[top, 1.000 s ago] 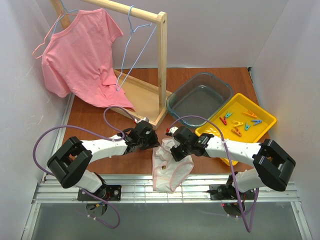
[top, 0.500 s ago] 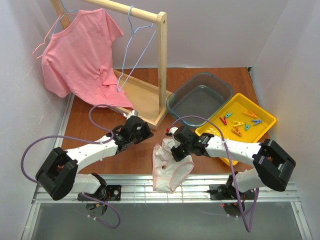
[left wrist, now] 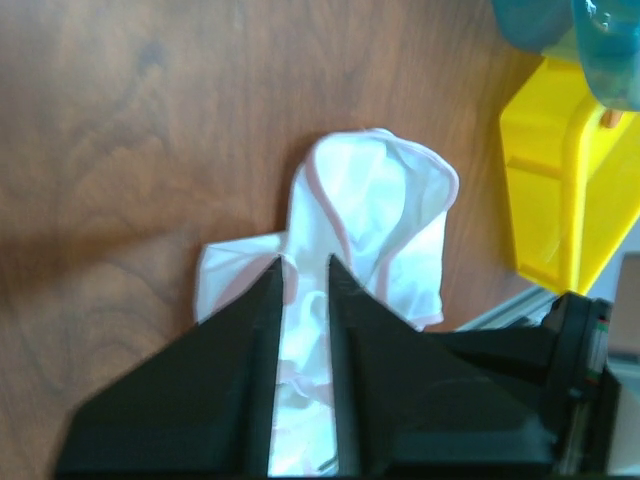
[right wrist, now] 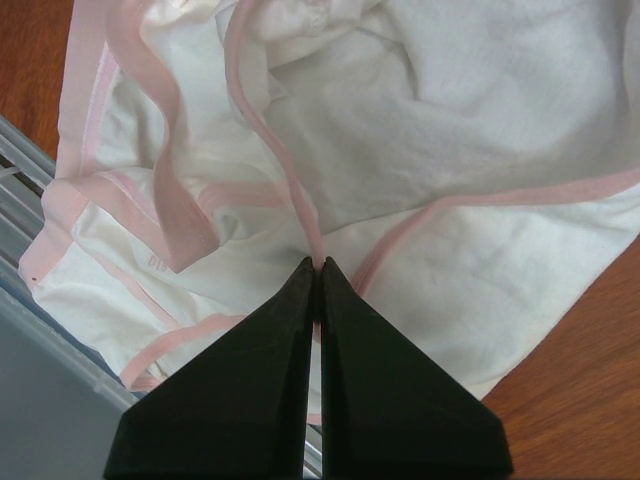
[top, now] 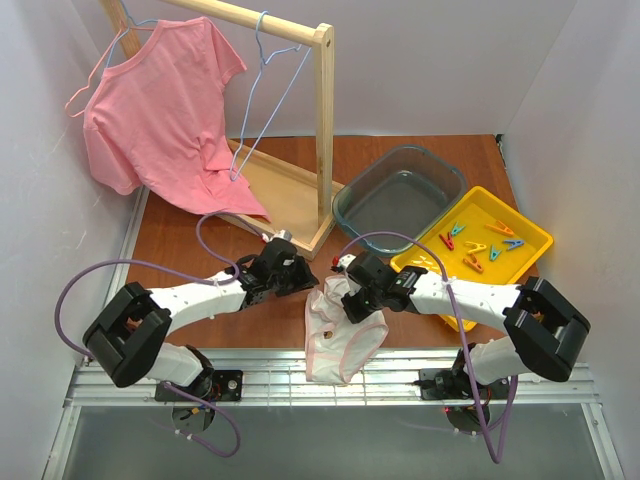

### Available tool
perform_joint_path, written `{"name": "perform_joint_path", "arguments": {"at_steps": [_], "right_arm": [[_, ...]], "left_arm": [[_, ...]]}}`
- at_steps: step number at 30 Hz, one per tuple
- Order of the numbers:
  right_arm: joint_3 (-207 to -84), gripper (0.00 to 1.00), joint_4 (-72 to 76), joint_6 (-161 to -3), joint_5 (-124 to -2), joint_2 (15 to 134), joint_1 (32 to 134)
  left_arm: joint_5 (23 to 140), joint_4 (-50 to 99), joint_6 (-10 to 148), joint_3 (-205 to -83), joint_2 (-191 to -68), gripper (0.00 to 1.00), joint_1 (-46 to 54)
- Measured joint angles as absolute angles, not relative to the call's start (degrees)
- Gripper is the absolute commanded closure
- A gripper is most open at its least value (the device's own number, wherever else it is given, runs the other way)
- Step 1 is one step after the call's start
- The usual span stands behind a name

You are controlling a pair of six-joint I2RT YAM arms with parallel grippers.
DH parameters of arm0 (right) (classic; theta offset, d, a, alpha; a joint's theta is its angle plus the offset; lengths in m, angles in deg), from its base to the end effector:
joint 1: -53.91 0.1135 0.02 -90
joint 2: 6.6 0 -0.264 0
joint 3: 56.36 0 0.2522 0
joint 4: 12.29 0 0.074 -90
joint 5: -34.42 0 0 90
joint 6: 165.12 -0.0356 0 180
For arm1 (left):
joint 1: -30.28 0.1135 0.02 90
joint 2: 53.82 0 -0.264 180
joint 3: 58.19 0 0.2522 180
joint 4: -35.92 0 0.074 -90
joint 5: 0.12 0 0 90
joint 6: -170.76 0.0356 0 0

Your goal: Clip the underwear to the hanger

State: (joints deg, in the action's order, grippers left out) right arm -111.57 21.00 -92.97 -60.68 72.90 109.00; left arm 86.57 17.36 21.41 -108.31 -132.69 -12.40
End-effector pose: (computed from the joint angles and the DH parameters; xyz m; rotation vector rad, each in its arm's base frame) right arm 0.1465 0.2154 0.1769 -0.8896 2.5317 0.5598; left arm 0.1930 -0.1808 0.1707 -0.3467 2.5683 -0.8343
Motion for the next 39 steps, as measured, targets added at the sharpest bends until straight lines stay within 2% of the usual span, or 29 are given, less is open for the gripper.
{"name": "perform_joint_path", "arguments": {"at_steps": [3,8,14,27,39], "right_arm": [[-111.57,0.99,21.02,-93.12,-60.68,73.36,109.0],[-111.57,0.99,21.02,-93.71,-60.68,73.43,109.0],[-111.57,0.99,21.02,-94.41,-60.68,73.43,109.0],[-111.57,0.99,21.0,-95.74,-60.7,73.43,109.0],[-111.55,0.99,21.0,-96.38,-60.68,73.43,109.0]], "left_arm": [[86.17,16.86,22.48,-109.78,-133.5,0.75,-13.99],[86.26,16.53,23.9,-112.11,-134.68,0.74,-15.04],[87.22,14.1,24.62,-112.36,-135.92,0.78,-15.31],[89.08,10.82,26.15,-113.82,-137.43,0.79,-16.77],[90.76,6.19,26.7,-116.31,-141.3,0.87,-17.84]]}}
